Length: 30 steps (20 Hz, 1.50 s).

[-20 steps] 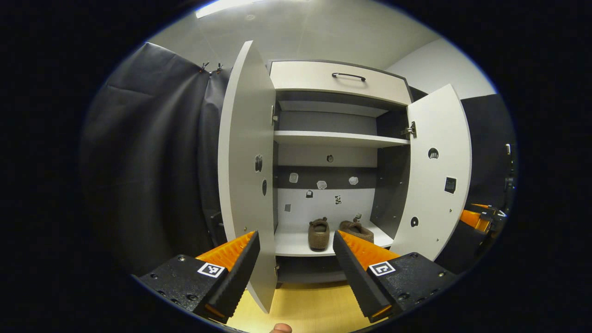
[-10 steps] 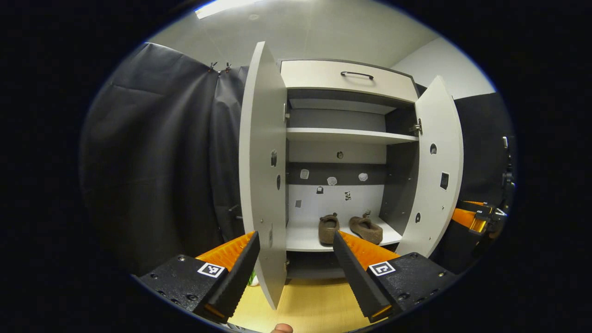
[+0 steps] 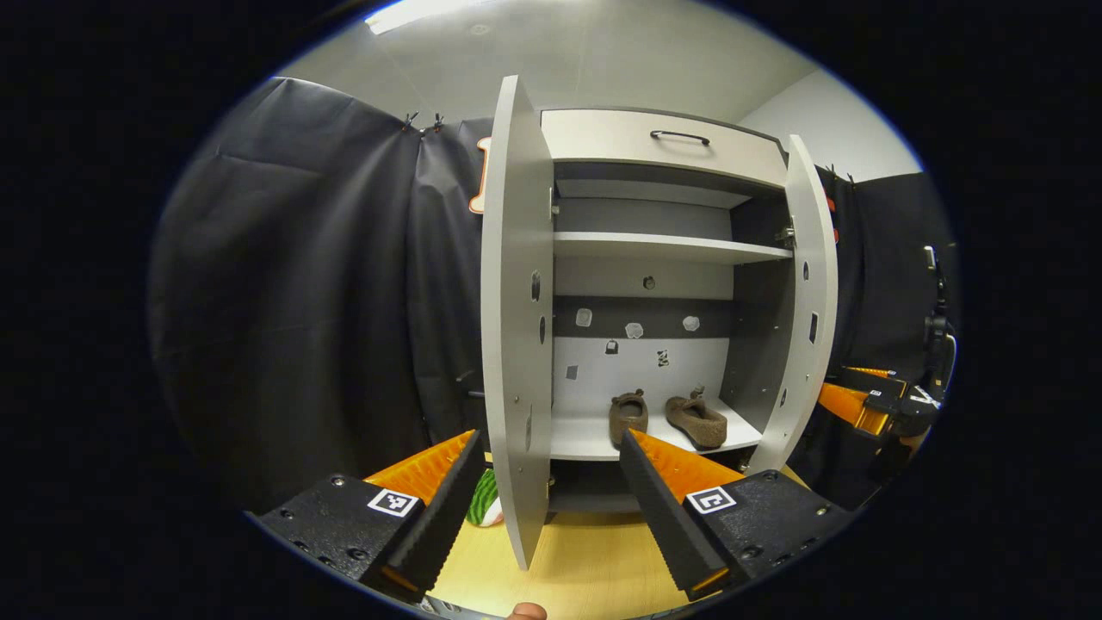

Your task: Grab one shoe with the right hand and put it into the shoe cabinet, grab the other shoe with the left hand and put it into the shoe cabinet; then close the right door with the right hand and the left door with the left hand.

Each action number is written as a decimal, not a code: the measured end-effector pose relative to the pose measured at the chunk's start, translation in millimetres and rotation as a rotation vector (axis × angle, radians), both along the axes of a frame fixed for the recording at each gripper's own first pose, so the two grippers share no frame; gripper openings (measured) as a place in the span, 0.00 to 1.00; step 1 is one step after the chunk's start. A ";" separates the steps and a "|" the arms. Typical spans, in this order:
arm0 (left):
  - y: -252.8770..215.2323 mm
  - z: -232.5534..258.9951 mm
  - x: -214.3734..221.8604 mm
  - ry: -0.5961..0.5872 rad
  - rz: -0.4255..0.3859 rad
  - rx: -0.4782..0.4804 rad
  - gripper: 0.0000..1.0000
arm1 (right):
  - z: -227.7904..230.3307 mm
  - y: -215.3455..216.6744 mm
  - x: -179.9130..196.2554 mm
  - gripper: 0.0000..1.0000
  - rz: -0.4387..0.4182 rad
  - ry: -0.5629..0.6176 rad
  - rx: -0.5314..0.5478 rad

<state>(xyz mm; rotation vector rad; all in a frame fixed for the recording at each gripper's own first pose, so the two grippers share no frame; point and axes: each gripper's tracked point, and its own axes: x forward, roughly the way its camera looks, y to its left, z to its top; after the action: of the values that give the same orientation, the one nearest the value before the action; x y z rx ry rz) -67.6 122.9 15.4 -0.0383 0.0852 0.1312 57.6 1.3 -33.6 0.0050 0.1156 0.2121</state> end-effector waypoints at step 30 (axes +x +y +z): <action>41.5 1.5 9.5 -0.037 0.053 -0.027 0.96 | 6.9 31.5 13.2 0.92 0.018 -0.012 0.011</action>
<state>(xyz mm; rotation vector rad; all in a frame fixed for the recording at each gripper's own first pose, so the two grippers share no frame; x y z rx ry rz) -58.1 164.5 16.9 -0.0702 0.0488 0.1825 70.8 32.8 -26.7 0.0135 0.1023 0.2309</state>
